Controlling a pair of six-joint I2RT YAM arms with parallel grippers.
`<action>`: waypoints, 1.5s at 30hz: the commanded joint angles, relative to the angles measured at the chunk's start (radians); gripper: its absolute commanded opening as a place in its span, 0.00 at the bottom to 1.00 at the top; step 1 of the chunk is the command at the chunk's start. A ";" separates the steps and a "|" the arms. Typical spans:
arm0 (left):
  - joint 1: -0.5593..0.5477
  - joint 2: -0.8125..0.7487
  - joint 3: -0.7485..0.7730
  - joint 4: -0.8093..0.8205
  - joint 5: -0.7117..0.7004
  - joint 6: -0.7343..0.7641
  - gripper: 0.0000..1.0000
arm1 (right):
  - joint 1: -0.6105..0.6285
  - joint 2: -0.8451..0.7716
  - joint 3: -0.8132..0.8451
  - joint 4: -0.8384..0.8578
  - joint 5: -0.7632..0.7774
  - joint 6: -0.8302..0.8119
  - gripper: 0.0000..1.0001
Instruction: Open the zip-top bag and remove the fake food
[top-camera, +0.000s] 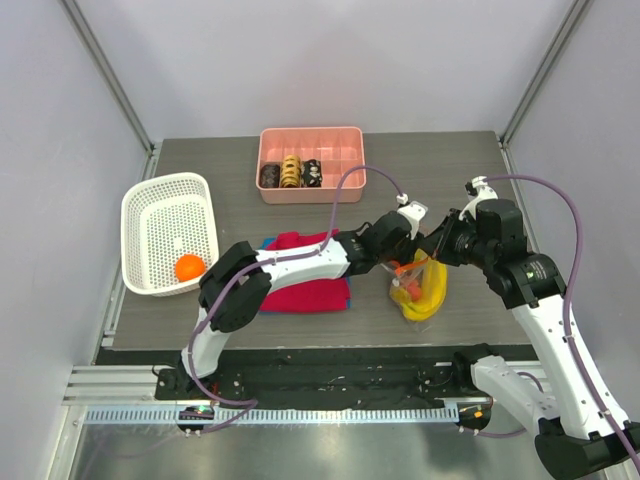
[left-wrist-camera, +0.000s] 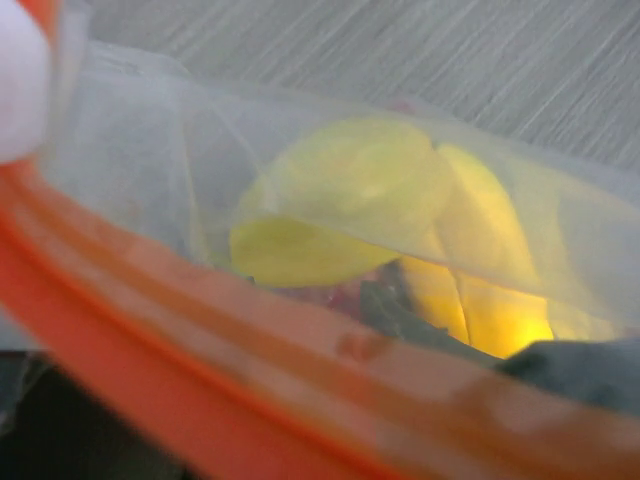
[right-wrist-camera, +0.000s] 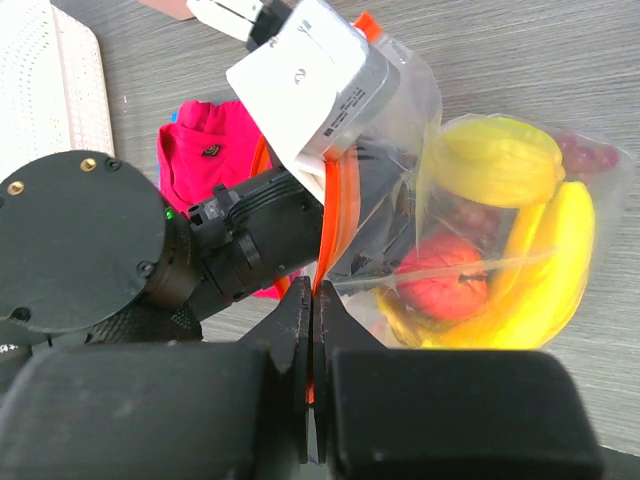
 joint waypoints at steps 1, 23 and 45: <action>-0.020 -0.068 -0.005 0.095 -0.111 0.075 0.45 | 0.001 -0.021 0.020 0.051 -0.016 0.019 0.01; -0.063 0.061 0.056 0.192 -0.090 0.236 0.32 | 0.002 -0.016 0.018 0.048 -0.045 0.032 0.01; -0.015 0.058 0.124 -0.093 0.278 -0.139 0.54 | 0.001 -0.011 0.013 0.060 -0.082 -0.001 0.01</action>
